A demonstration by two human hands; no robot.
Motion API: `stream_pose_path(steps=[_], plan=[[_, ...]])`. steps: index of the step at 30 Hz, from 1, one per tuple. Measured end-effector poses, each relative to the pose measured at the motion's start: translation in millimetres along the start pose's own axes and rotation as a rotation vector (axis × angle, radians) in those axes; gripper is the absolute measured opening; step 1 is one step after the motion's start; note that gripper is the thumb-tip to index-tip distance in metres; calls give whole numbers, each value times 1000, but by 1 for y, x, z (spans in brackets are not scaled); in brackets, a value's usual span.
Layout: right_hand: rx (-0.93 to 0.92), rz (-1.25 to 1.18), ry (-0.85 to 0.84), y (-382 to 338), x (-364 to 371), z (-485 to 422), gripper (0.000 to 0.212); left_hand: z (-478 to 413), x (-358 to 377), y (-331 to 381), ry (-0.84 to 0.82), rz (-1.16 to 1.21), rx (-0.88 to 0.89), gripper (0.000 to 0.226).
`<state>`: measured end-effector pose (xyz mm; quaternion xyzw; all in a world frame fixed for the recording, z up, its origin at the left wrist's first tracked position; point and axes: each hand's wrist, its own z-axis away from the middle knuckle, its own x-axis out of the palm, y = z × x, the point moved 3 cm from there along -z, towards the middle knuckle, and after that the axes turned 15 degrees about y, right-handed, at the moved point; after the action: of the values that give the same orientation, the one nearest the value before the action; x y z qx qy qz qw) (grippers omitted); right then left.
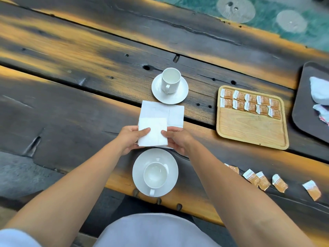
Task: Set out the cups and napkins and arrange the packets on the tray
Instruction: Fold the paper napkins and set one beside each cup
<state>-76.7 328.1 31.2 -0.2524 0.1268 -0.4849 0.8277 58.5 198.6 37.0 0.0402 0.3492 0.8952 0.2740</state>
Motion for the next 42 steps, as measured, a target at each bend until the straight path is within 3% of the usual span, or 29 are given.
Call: stream_pose_path(steps=[8,15,21,27,35,42], plan=[[-26,103,58,17,-5,43,27,24,-21,-11,-13,-14,30,27],[-58,64,122,50,2,70,22,36,-50,-30,-71,-75,62,21],[-52,33,164,80,8,93,34,45,-70,-50,-83,-84,62,20],[-59,57,153,100,17,105,23,53,-91,-62,-73,-114,86,27],[-91,306,160,123,58,95,21,39,-136,-79,7,-142,87,22],[-92,352,233,150,103,83,18,23,-168,-99,114,-164,57,24]])
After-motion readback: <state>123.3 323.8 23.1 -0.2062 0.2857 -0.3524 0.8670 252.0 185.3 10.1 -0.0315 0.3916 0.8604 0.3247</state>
